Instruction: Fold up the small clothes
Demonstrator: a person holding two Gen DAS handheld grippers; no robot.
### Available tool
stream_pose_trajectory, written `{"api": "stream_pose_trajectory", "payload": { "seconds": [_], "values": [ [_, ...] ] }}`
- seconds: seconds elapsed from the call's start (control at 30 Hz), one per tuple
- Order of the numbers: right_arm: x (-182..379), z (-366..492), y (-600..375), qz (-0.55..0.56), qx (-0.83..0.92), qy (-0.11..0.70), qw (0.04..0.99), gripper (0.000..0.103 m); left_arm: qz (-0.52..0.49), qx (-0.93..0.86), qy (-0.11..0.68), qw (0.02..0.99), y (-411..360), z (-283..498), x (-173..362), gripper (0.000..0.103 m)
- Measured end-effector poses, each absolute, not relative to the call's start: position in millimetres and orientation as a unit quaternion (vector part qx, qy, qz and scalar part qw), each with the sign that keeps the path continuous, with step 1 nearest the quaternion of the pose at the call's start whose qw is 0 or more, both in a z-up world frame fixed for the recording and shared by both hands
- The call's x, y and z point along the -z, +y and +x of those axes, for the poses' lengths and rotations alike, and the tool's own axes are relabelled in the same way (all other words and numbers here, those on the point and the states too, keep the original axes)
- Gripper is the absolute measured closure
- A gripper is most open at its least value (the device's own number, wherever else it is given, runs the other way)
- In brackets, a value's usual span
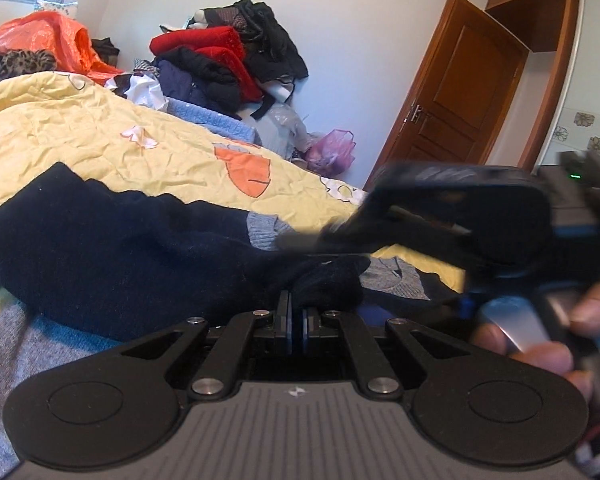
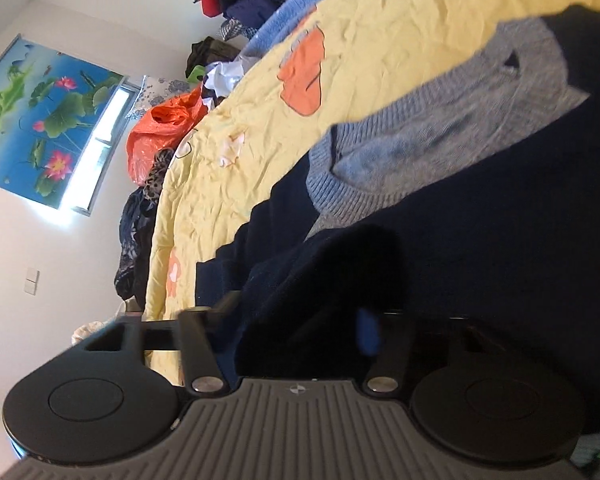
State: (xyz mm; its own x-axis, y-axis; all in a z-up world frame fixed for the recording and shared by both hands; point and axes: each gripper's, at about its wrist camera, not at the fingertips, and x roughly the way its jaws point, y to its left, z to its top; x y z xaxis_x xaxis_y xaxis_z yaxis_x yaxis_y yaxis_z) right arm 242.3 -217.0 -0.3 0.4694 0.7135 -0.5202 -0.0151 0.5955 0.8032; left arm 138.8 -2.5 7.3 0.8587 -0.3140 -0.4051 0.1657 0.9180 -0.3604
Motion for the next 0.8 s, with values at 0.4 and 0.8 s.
{"api": "stream_pose_trajectory", "payload": {
  "seconds": [0.4, 0.8],
  "values": [
    [-31.1, 229.9, -277.4, 0.275, -0.215, 0.414, 0.841, 0.088, -0.198, 0.092, 0.198, 0.956, 11.8, 129.0, -9.1, 0.021],
    [-30.4, 203.7, -369.3, 0.196, -0.141, 0.404, 0.882, 0.088, -0.201, 0.083, 0.22, 0.951, 14.5, 135.8, -8.9, 0.021]
  ]
}}
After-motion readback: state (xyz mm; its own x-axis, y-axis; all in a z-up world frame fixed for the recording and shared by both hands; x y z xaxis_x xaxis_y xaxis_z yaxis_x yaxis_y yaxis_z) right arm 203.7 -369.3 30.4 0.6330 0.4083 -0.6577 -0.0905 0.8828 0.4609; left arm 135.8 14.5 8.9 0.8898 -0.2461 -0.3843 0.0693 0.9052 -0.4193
